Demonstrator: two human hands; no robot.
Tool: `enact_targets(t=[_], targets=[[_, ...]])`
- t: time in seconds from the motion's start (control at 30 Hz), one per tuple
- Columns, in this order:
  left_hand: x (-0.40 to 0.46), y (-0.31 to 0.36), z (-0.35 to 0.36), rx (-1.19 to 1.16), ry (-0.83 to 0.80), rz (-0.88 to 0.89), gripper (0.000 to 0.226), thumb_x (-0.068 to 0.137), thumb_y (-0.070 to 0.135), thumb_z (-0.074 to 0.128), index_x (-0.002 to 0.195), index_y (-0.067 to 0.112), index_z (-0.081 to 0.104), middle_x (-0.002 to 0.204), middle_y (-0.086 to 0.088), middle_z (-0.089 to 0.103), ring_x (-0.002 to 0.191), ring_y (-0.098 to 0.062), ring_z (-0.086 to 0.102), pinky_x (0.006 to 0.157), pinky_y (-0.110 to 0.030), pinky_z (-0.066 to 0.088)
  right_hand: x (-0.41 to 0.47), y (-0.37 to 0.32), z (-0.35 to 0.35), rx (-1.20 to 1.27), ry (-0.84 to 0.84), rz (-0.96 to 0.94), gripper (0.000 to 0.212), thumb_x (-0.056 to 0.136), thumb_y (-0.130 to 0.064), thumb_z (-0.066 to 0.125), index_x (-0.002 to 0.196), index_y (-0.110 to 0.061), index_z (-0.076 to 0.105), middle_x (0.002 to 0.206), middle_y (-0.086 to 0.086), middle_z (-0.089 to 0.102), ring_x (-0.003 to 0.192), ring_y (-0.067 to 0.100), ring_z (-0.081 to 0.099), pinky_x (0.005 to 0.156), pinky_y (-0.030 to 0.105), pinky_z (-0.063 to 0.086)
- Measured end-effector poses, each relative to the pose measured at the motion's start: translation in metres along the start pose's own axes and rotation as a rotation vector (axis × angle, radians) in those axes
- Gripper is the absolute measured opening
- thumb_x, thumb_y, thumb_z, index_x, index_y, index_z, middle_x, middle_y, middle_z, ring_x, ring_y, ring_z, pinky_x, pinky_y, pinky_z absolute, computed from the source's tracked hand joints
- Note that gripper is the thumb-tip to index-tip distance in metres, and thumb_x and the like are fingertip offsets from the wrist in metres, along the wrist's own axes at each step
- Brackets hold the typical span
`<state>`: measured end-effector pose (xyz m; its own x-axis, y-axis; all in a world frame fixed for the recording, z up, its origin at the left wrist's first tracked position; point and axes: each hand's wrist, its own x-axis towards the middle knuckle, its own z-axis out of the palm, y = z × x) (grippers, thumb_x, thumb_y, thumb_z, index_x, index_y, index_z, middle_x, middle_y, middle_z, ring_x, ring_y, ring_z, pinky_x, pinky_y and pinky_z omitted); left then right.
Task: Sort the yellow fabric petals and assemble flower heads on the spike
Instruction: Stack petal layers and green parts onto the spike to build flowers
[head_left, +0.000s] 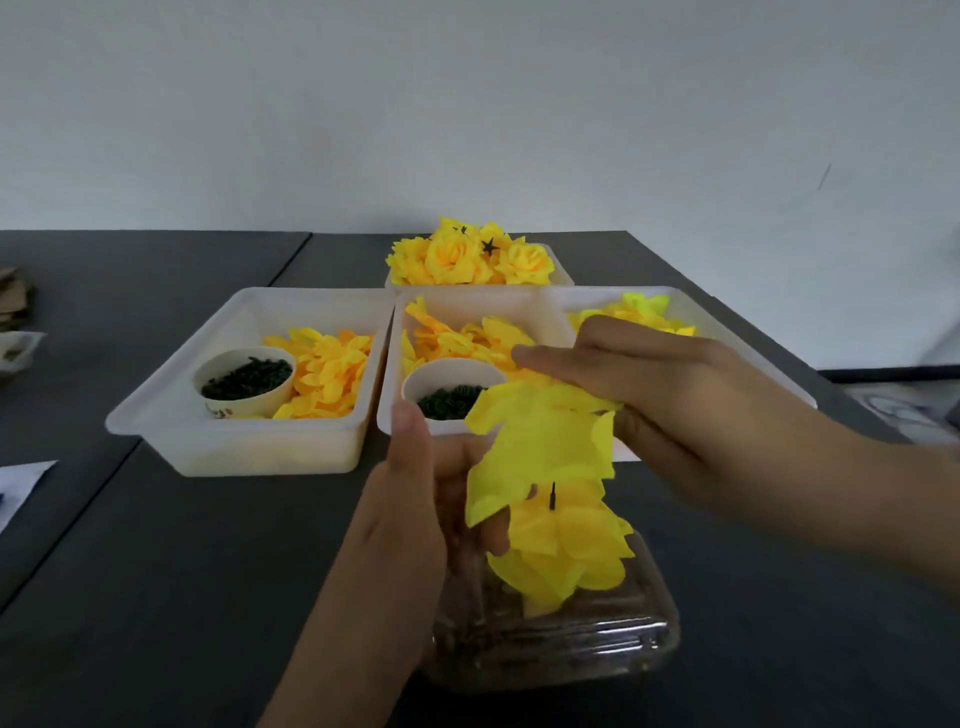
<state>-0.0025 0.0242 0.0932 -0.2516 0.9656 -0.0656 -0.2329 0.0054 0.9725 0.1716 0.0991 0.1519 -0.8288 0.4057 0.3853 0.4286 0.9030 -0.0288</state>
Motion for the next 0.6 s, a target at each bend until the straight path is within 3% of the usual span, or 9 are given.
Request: enact_targets(t=[0.1, 0.17, 0.23, 0.33, 0.37, 0.4, 0.47, 0.53, 0.6], targets=[[0.004, 0.001, -0.001, -0.014, 0.061, 0.003, 0.05, 0.088, 0.051, 0.047, 0.054, 0.024, 0.071, 0.045, 0.006, 0.056, 0.036, -0.002, 0.05, 0.035, -0.015, 0.038, -0.001, -0.006, 0.001, -0.208, -0.004, -0.039, 0.057, 0.082, -0.001, 0.053, 0.138, -0.011, 0.049, 0.102, 0.002, 0.053, 0.071, 0.033, 0.059, 0.047, 0.045, 0.048], [0.004, 0.002, -0.002, 0.065, 0.049, 0.131, 0.049, 0.094, 0.029, 0.051, 0.047, 0.026, 0.064, 0.042, 0.011, 0.047, 0.038, 0.002, 0.046, 0.039, -0.012, 0.039, -0.003, -0.006, 0.003, -0.206, 0.033, -0.04, 0.061, 0.083, -0.002, 0.055, 0.141, -0.016, 0.043, 0.104, 0.002, 0.056, 0.07, 0.024, 0.06, 0.05, 0.041, 0.048], [0.004, 0.003, -0.005, 0.181, 0.015, 0.263, 0.05, 0.097, 0.025, 0.047, 0.049, 0.014, 0.057, 0.044, 0.007, 0.038, 0.04, -0.001, 0.039, 0.043, -0.013, 0.037, -0.003, -0.006, 0.007, 0.028, 0.118, 0.104, 0.049, 0.092, -0.013, 0.043, 0.139, -0.028, 0.04, 0.095, -0.007, 0.059, 0.063, 0.001, 0.052, 0.055, 0.024, 0.041], [0.008, 0.002, -0.005, 0.302, 0.03, 0.405, 0.047, 0.096, 0.031, 0.045, 0.071, -0.009, 0.047, 0.056, -0.012, 0.032, 0.051, -0.012, 0.035, 0.05, -0.024, 0.033, 0.0, -0.002, 0.006, 0.935, 0.072, 0.637, 0.021, 0.099, -0.014, 0.039, 0.116, -0.019, 0.049, 0.064, 0.008, 0.06, 0.04, 0.012, 0.043, 0.044, 0.023, 0.034], [0.009, 0.002, -0.004, 0.33, 0.033, 0.441, 0.05, 0.096, 0.033, 0.044, 0.074, -0.012, 0.045, 0.058, -0.016, 0.031, 0.052, -0.014, 0.034, 0.05, -0.026, 0.033, 0.001, 0.001, 0.004, 1.195, -0.02, 0.775, 0.022, 0.1, -0.026, 0.038, 0.109, -0.011, 0.051, 0.06, 0.014, 0.057, 0.035, 0.018, 0.04, 0.041, 0.022, 0.032], [0.01, 0.002, -0.003, 0.364, 0.037, 0.476, 0.053, 0.095, 0.036, 0.044, 0.074, -0.013, 0.044, 0.059, -0.017, 0.031, 0.052, -0.014, 0.033, 0.05, -0.027, 0.031, 0.001, 0.003, 0.004, 1.333, -0.094, 0.843, 0.037, 0.098, -0.04, 0.037, 0.103, -0.006, 0.051, 0.058, 0.016, 0.055, 0.032, 0.019, 0.037, 0.039, 0.02, 0.032], [0.01, 0.003, 0.0, 0.439, 0.038, 0.528, 0.057, 0.092, 0.042, 0.041, 0.07, -0.01, 0.042, 0.057, -0.014, 0.03, 0.051, -0.015, 0.031, 0.048, -0.028, 0.029, 0.0, 0.004, 0.003, 1.377, -0.137, 0.829, 0.051, 0.092, -0.053, 0.038, 0.094, -0.005, 0.055, 0.056, 0.015, 0.052, 0.032, 0.016, 0.032, 0.038, 0.017, 0.03], [0.012, 0.002, 0.001, 0.495, 0.067, 0.555, 0.056, 0.088, 0.049, 0.039, 0.063, -0.001, 0.038, 0.051, -0.004, 0.026, 0.047, -0.01, 0.028, 0.045, -0.023, 0.026, -0.001, 0.004, 0.005, 1.321, -0.094, 0.771, 0.047, 0.092, -0.045, 0.044, 0.075, -0.003, 0.057, 0.054, 0.009, 0.048, 0.035, 0.014, 0.03, 0.039, 0.018, 0.028], [0.014, 0.001, 0.002, 0.502, 0.097, 0.549, 0.054, 0.085, 0.054, 0.038, 0.057, 0.009, 0.03, 0.048, 0.004, 0.024, 0.043, -0.008, 0.024, 0.042, -0.018, 0.021, -0.003, 0.004, 0.009, 1.302, -0.07, 0.732, 0.04, 0.094, -0.035, 0.046, 0.063, -0.012, 0.055, 0.052, 0.005, 0.045, 0.038, 0.012, 0.028, 0.039, 0.018, 0.026]])
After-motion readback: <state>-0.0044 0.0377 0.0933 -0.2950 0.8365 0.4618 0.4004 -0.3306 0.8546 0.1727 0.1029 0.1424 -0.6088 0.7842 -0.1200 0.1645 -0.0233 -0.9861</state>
